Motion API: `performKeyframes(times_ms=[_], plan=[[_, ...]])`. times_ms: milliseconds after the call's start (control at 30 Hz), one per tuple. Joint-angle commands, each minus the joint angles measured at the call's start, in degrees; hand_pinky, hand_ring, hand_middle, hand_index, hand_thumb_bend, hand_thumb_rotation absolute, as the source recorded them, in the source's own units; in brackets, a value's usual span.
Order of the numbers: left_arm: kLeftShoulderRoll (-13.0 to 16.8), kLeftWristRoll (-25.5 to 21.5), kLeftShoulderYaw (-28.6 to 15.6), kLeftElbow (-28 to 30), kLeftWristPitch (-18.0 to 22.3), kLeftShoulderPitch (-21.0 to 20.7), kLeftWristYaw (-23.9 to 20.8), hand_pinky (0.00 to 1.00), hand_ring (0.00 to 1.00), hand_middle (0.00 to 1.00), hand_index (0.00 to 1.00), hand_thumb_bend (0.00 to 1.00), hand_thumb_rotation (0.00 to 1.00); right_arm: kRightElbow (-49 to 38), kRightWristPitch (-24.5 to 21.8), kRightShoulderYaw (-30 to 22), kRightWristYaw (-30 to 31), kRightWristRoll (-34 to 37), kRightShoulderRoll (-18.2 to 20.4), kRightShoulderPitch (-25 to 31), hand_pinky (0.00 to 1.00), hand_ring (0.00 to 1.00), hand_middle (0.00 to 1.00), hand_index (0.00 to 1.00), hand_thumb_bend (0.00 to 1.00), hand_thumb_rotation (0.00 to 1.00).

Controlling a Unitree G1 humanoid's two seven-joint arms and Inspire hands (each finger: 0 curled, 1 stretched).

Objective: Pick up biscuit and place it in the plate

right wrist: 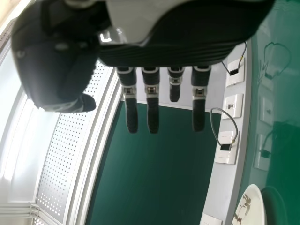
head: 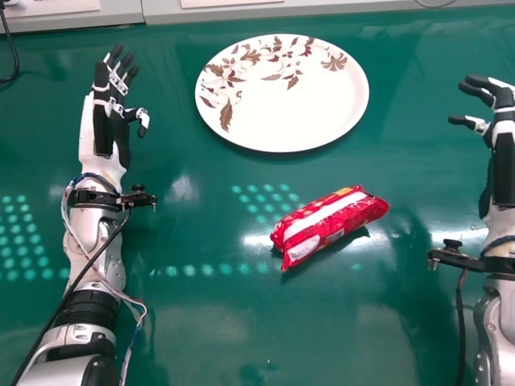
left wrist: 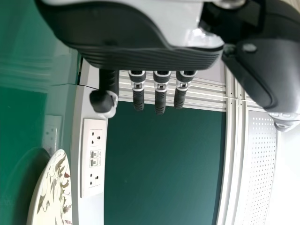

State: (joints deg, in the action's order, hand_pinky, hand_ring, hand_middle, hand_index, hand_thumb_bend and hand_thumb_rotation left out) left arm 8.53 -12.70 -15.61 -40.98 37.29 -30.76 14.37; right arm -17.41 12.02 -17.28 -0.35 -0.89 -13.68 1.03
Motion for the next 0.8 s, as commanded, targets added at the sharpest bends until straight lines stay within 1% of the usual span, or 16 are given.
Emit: performKeyframes(times_ms=[0,167,233,300,333,367,400,433,500,567,600,633,667,733,767], plan=[[-2.16,-1.62,-0.70,-2.75,0.72,3.96,0.09,0.00,1.00,0.99,1.00,1.00,0.93,-0.73,-0.19,-0.13,0.32,-0.13,-0.41,-0.02,0.61,0.73,0.76,0.76,0.54,0.11],[-2.16,-1.59,-0.75,-2.65,0.83,3.91,-0.01,0.00,1.00,0.98,1.00,1.00,0.92,-1.25,-0.99,0.16,0.64,0.46,-0.26,0.03,0.62,0.73,0.77,0.77,0.54,0.11],[-2.06,-1.44,-0.77,-2.71,0.87,3.94,-0.05,0.00,0.99,0.98,1.00,1.00,0.92,-1.71,-1.30,0.22,1.37,0.84,-0.55,0.20,0.63,0.74,0.77,0.77,0.55,0.13],[-1.98,-1.34,-0.78,-2.67,0.92,4.01,-0.12,0.00,0.99,0.98,1.00,1.00,0.93,-1.25,-0.03,0.16,2.85,0.48,-1.85,0.36,0.65,0.76,0.79,0.79,0.59,0.18],[-1.86,-1.32,-0.77,-2.59,0.84,4.04,-0.09,0.00,0.99,0.98,1.00,1.00,0.93,-0.85,0.94,0.04,4.05,-0.53,-3.48,0.46,0.65,0.77,0.80,0.79,0.60,0.20],[-1.76,-1.35,-0.77,-2.50,0.77,4.08,-0.03,0.00,0.99,0.98,1.00,1.00,0.93,-0.62,1.56,-0.04,4.87,-1.27,-4.58,0.54,0.66,0.77,0.80,0.79,0.65,0.24],[-1.66,-1.49,-0.79,-2.35,0.50,4.11,0.15,0.00,1.00,0.98,1.00,1.00,0.93,-0.41,2.65,-0.19,6.30,-2.49,-6.79,0.58,0.67,0.78,0.81,0.79,0.68,0.26],[-1.55,-1.60,-0.78,-2.19,0.26,4.16,0.31,0.00,1.00,0.98,1.00,1.00,0.93,-0.39,3.41,-0.32,7.72,-3.71,-8.98,0.61,0.66,0.77,0.80,0.78,0.73,0.27],[-1.42,-1.98,-0.83,-1.97,-0.15,4.26,0.69,0.00,1.00,0.99,1.00,1.00,0.93,-0.58,3.84,-0.50,10.65,-4.53,-12.59,0.55,0.65,0.76,0.79,0.79,0.84,0.31],[-1.36,-2.20,-0.87,-1.71,-0.45,4.36,0.93,0.00,1.00,0.99,1.00,1.00,0.93,-0.99,3.40,-0.46,13.01,-5.28,-15.57,0.45,0.64,0.75,0.79,0.80,0.90,0.33],[-1.26,-2.17,-0.87,-1.72,-0.45,4.36,1.08,0.00,1.00,1.00,1.00,1.00,0.93,-0.88,3.48,-0.31,14.68,-4.94,-17.22,0.11,0.64,0.75,0.80,0.80,0.93,0.34],[-1.20,-2.18,-0.91,-1.67,-0.57,4.37,1.14,0.00,1.00,1.00,1.00,1.00,0.93,-0.74,3.05,0.09,17.11,-3.98,-19.18,-0.61,0.64,0.75,0.81,0.81,0.96,0.32],[-1.11,-2.13,-0.95,-1.69,-0.64,4.36,1.14,0.00,1.00,1.00,1.00,1.00,0.93,-0.49,3.06,0.51,19.20,-3.70,-21.03,-1.33,0.66,0.78,0.83,0.83,0.99,0.27],[-0.97,-1.87,-0.95,-1.62,-0.90,4.38,0.83,0.00,1.00,1.00,1.00,1.00,0.93,-0.13,3.31,1.08,22.10,-4.29,-23.88,-2.29,0.68,0.80,0.86,0.86,1.00,0.27],[-0.83,-1.94,-1.02,-1.95,-0.62,4.26,1.12,0.00,1.00,0.99,1.00,1.00,0.93,-0.13,3.35,1.34,23.13,-5.05,-25.12,-2.66,0.68,0.81,0.86,0.85,1.00,0.26]])
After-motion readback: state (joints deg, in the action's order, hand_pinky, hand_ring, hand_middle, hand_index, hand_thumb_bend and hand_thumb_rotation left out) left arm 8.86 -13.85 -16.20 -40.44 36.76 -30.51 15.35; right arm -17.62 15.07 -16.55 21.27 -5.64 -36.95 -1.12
